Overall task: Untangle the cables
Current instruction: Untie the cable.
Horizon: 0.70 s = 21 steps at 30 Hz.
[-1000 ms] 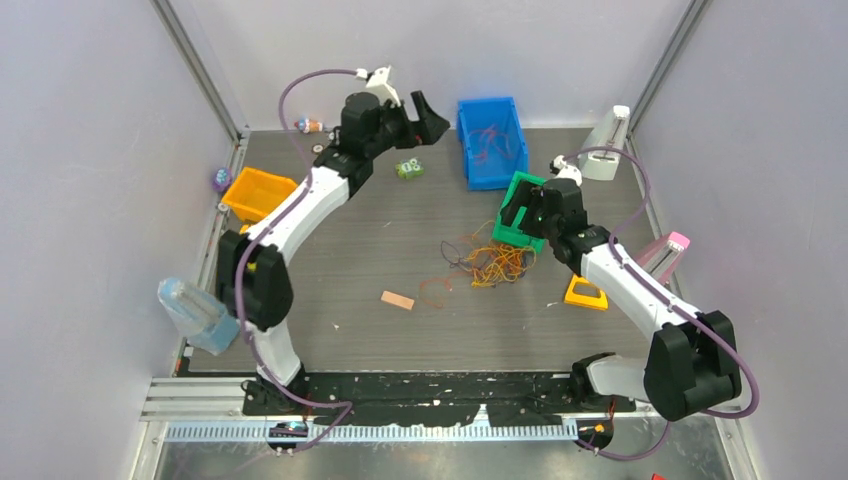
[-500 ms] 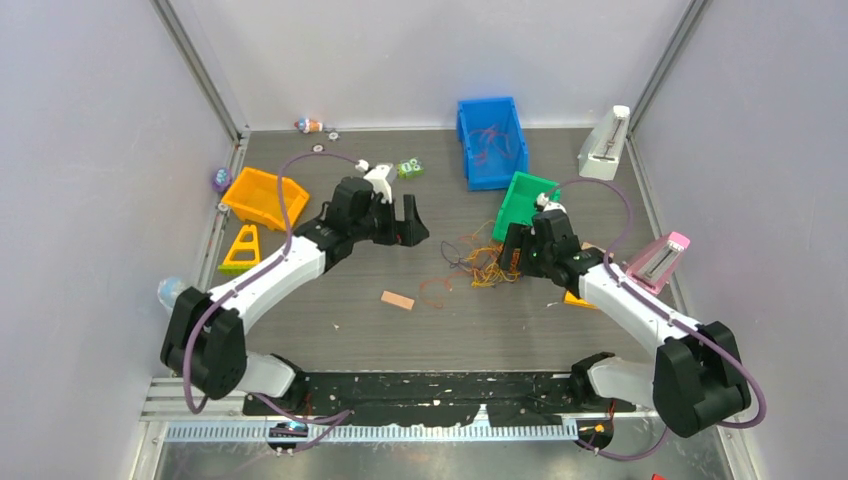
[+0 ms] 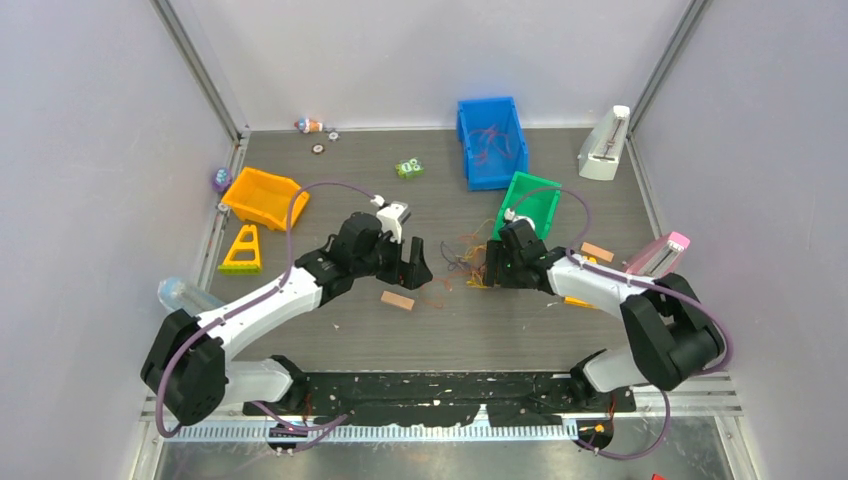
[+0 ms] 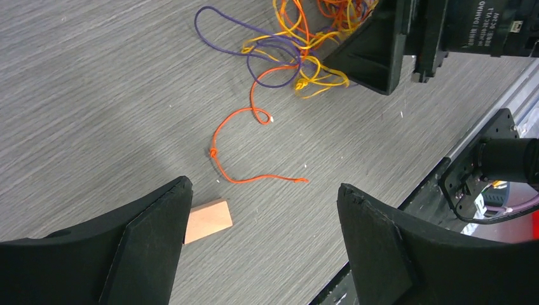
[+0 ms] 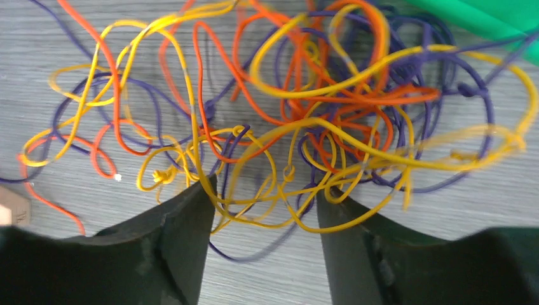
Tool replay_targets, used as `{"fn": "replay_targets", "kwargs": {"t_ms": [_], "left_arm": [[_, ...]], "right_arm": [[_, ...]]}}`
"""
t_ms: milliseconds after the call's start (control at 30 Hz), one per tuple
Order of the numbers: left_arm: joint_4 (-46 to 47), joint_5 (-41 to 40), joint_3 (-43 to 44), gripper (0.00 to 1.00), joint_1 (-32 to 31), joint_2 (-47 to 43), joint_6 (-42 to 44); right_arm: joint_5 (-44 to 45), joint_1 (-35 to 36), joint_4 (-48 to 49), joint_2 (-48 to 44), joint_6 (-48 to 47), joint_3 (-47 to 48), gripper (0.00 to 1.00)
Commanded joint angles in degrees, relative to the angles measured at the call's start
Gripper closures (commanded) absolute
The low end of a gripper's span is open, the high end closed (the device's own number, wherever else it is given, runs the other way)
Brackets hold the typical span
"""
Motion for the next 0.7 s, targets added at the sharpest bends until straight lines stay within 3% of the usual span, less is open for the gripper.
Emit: {"fn": "replay_targets", "kwargs": {"t_ms": [0,33,100,167,367,633,667], "left_arm": [[0.94,-0.26,0.29,0.16,-1.4,-0.51,2.52],[-0.34,-0.93,0.91,0.16,-1.81,-0.3,3.46],[-2.84,-1.27,2.69,0.16,-2.43,0.58,5.73],[-4.76,-1.27,3.79,0.16,-2.92,1.36,6.91],[-4.18,2.11,4.03,0.17,-4.68,3.11,7.47],[-7.05,1.01,8.5,0.17,-7.53,7.62,9.85],[-7.6,0.92,9.32,0.17,-7.86,8.67,10.32]], "right_arm": [[1.55,3.92,4.02,2.56,0.07,2.4,0.47],[0.32,4.47,4.56,2.78,-0.12,2.42,0.64],[-2.2,5.65,5.38,2.77,-0.31,2.05,0.85],[-5.36,6.63,5.98,1.34,-0.45,1.22,0.94],[-4.19,7.29,1.89,-7.36,-0.73,-0.24,0.95],[10.52,5.58,-7.21,-11.88,-0.55,2.15,0.95],[12.1,5.34,-8.07,-11.99,-0.47,2.36,0.89]]}}
